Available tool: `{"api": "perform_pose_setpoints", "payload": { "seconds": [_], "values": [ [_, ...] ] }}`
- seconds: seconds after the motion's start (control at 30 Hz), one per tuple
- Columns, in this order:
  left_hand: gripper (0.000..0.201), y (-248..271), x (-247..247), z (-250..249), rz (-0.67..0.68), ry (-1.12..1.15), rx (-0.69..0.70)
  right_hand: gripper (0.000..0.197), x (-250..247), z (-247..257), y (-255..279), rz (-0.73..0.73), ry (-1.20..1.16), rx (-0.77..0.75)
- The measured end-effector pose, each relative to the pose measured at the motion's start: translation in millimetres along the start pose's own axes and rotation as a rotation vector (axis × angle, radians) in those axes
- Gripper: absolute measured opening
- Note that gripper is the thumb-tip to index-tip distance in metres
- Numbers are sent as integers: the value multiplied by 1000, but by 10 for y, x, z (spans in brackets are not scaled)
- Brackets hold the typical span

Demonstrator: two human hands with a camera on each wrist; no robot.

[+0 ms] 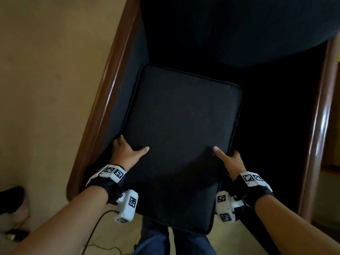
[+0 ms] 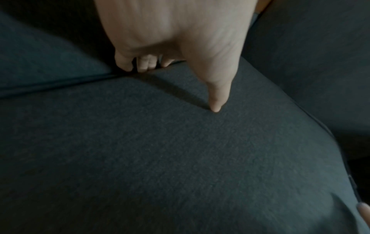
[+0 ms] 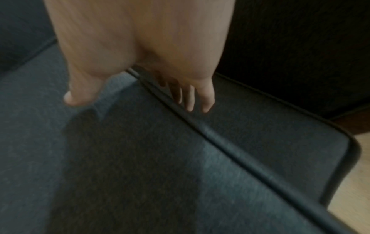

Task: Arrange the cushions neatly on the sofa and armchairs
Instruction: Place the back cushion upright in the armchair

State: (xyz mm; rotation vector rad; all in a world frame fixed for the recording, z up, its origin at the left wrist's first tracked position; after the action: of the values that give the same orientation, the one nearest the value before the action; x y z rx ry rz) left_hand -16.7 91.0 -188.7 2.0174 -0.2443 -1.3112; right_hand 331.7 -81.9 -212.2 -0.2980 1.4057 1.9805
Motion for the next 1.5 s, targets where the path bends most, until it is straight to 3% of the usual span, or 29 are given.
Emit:
{"api": "perform_pose_setpoints", "payload": {
  "seconds": [0.17, 0.3, 0.47, 0.6, 0.7, 0.83, 0.97, 1.03, 1.13, 1.3, 1.4, 1.5],
  "values": [
    [133, -217, 86, 117, -4, 138, -57, 129, 204, -37, -9, 23, -248, 26],
    [123, -369, 107, 175, 16, 155, -77, 121, 261, -87, -46, 76, -309, 82],
    [126, -418, 184, 153, 31, 148, -154, 99, 325, -129, -13, 178, -343, 235],
    [129, -416, 183, 171, 38, 151, -177, 71, 269, -48, 100, 131, -379, 236],
    [130, -383, 208, 165, 97, 152, -170, 68, 153, -3, 153, 51, -393, 177],
    [131, -269, 194, 138, 170, 243, -173, 90, -92, 138, 246, -89, -323, 20],
    [105, -89, 81, 30, 269, 290, -167, 102, -437, 530, 573, -236, -121, -125],
    [96, -2, -12, -70, 306, 266, -148, 91, -581, 798, 876, -286, -7, -209],
    [93, 154, -239, -276, 320, 168, -26, 66, -752, 1158, 1307, -351, 145, -317],
    [61, 686, -964, -976, 185, 165, 385, 60, -943, 1723, 1981, -369, 350, -526],
    [56, 1179, -1563, -1405, -2, 255, 677, 61, -1003, 1955, 2429, -375, 512, -714],
    [58, 1763, -2124, -1654, -348, 335, 968, 64, -991, 1981, 2849, -407, 608, -1014]
  ]
}}
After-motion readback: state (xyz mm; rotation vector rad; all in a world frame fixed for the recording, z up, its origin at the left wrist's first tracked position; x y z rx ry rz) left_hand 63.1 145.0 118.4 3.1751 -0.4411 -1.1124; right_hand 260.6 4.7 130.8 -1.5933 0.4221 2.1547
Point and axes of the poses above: each hand's wrist, its own y-axis away from the middle knuckle, its own x-axis out of the palm, z = x × y, the point moved 7 cm from there along -y, towards the middle knuckle, and after that the axes turned 9 degrees about -z, right-handed, at the moved point
